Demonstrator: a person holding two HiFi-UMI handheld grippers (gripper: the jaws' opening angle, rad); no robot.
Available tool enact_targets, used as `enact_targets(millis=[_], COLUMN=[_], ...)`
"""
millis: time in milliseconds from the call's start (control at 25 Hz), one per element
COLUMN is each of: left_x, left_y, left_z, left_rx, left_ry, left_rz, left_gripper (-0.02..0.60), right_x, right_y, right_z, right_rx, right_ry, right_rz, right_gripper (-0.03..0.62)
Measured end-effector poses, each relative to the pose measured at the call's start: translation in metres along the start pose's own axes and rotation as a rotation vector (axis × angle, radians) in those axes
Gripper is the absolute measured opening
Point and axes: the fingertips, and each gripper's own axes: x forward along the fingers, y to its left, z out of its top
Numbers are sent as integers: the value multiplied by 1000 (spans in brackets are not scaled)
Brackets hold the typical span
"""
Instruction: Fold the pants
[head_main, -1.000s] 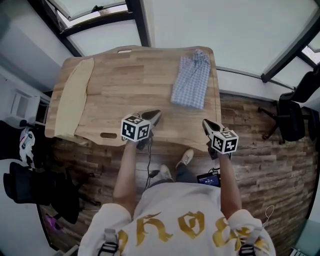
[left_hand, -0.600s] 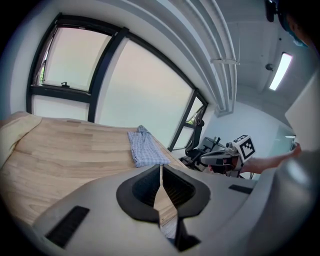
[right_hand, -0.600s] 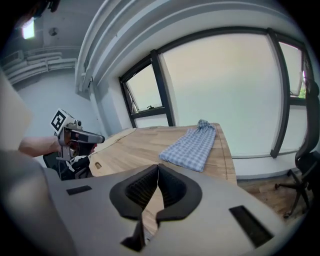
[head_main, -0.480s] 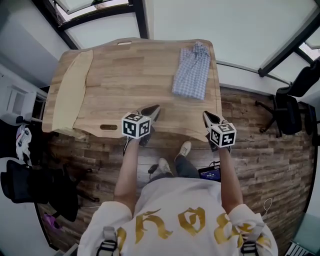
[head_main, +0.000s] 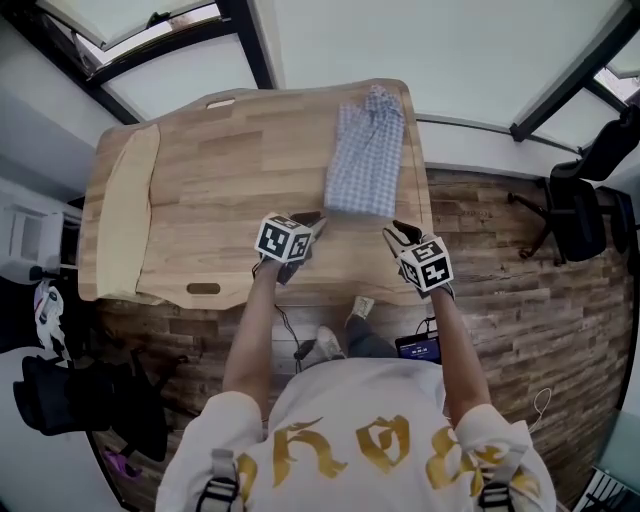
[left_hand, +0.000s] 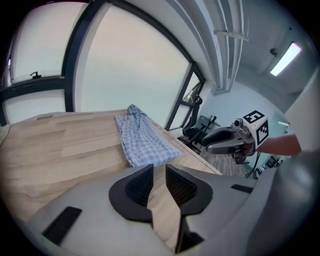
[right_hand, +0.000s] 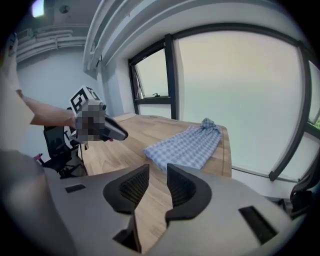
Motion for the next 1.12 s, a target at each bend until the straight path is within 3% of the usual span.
enact_targets(millis=[120, 200, 520, 640, 720, 800, 960, 1120], left_x=[31, 50, 109, 124, 133, 137, 135, 117], left_y=[8, 8, 22, 28, 34, 41, 46, 31], left_z=[9, 9, -6, -12, -18, -19, -14, -14], left_rx=[56, 110, 336, 378, 402, 389, 283, 280], left_ry=[82, 142, 371, 441, 476, 491, 486, 526], left_rz=[-44, -74, -103, -119, -104, -66, -59, -108], left_gripper=[208, 238, 239, 239, 239, 145, 104, 89], right_x=[27, 43, 98, 116, 125, 129, 128, 110], right_y=[-15, -22, -37, -41, -46, -49, -50, -45], right_z=[-5, -11, -35, -50, -55, -55, -52, -43], right_rx=[-63, -95, -449, -518, -510, -451, -409, -416], right_ry=[55, 87, 208, 269, 292, 290, 313, 329], right_rz=[44, 67, 199, 233, 228, 223, 238, 290], right_gripper=[173, 218, 230, 230, 197, 162, 115, 78])
